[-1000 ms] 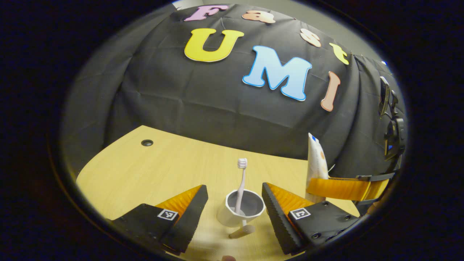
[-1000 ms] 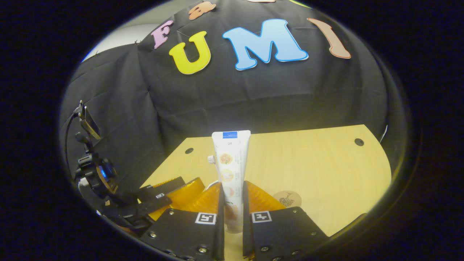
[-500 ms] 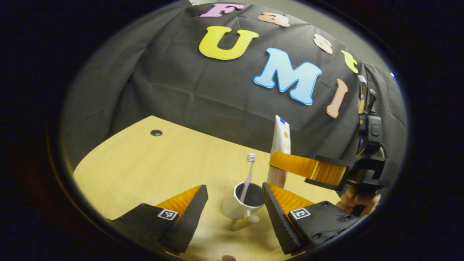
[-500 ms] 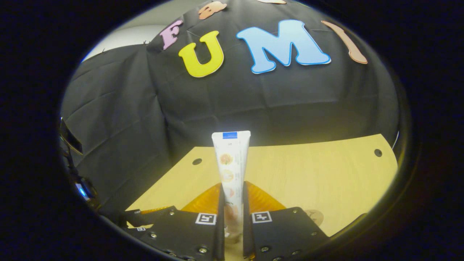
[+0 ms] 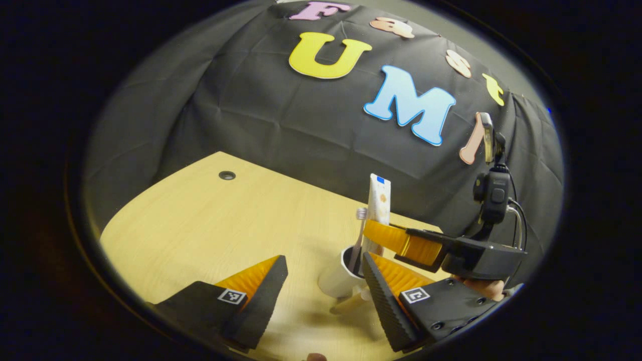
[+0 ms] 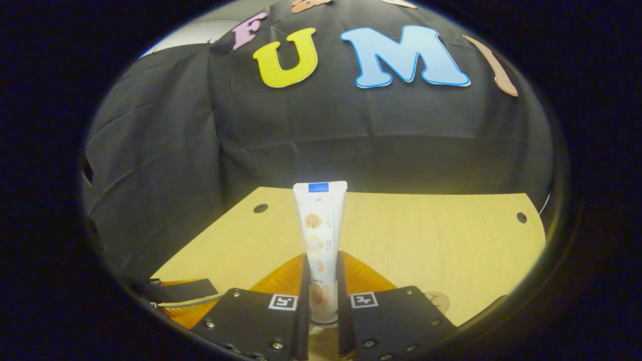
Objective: Put the toothbrush and toothpaste on the desktop into the cup, then pick up the cup and place it on the coaster on the desktop.
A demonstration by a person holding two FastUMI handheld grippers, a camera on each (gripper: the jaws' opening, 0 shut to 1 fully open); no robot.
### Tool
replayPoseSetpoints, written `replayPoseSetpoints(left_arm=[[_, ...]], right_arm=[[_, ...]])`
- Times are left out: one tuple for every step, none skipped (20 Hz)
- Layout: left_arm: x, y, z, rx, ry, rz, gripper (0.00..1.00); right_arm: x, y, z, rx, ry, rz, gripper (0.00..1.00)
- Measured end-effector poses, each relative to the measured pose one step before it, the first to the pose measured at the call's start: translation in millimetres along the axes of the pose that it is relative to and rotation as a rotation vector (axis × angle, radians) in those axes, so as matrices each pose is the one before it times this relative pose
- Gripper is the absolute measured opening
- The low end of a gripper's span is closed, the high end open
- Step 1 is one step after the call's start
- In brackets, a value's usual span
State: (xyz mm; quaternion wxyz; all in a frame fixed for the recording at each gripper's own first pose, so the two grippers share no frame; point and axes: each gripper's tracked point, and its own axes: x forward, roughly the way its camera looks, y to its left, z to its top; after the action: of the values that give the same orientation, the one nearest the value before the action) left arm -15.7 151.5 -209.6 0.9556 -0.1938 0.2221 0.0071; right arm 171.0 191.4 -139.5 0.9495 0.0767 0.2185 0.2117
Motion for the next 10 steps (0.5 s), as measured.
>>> replayPoseSetpoints(left_arm=[[-0.3, -0.7, -1.15, 0.003, 0.0005, 0.00147, 1.0], [-0.44, 0.14, -0.91, 0.00289, 0.00185, 0.00213, 1.0], [-0.77, -1.4, -0.01, 0.00084, 0.00049, 0.00095, 1.0], [-1.78, -0.97, 0.23, 0.00125, 0.00001, 0.00022, 0.96], [-1.07, -1.01, -1.11, 0.00232, 0.00128, 0.00184, 0.96], [-0.6, -1.09, -2.29, 0.00241, 0.00228, 0.0014, 1.0], [-0.75, -1.03, -2.06, 0.00174, 0.00329, -0.00004, 1.0], [-1.2, -2.22, -1.0, 0.0011, 0.00607, -0.00005, 1.0], [0.28, -2.78, -2.17, 0.00072, 0.00602, -0.00046, 1.0], [-0.5, -2.34, -1.91, 0.0011, 0.0053, -0.00197, 1.0]], right_arm=[[-3.35, -0.83, -2.34, -0.01416, 0.00846, -0.00214, 0.21], [-2.03, -1.22, -2.01, -0.00368, 0.00467, -0.00295, 0.28], [-3.35, -0.09, -1.97, 0.00454, 0.00356, -0.00176, 0.29], [-1.28, -0.57, -1.02, 0.01507, 0.00562, -0.00219, 0.31], [-1.74, -2.14, 0.5, 0.00621, -0.00249, -0.00742, 0.35], [-2.11, -1.09, 2.28, 0.00572, -0.0025, -0.00106, 0.34], [-2.13, 0.2, 1.09, 0.00669, -0.00509, 0.00226, 0.33], [-2.39, -0.99, 4.54, 0.00671, -0.01578, -0.00052, 0.33], [-2.86, 0.17, 3.67, 0.00309, -0.01285, 0.00287, 0.33], [-2.97, -0.24, 3.72, 0.00504, -0.0114, 0.00443, 0.33]])
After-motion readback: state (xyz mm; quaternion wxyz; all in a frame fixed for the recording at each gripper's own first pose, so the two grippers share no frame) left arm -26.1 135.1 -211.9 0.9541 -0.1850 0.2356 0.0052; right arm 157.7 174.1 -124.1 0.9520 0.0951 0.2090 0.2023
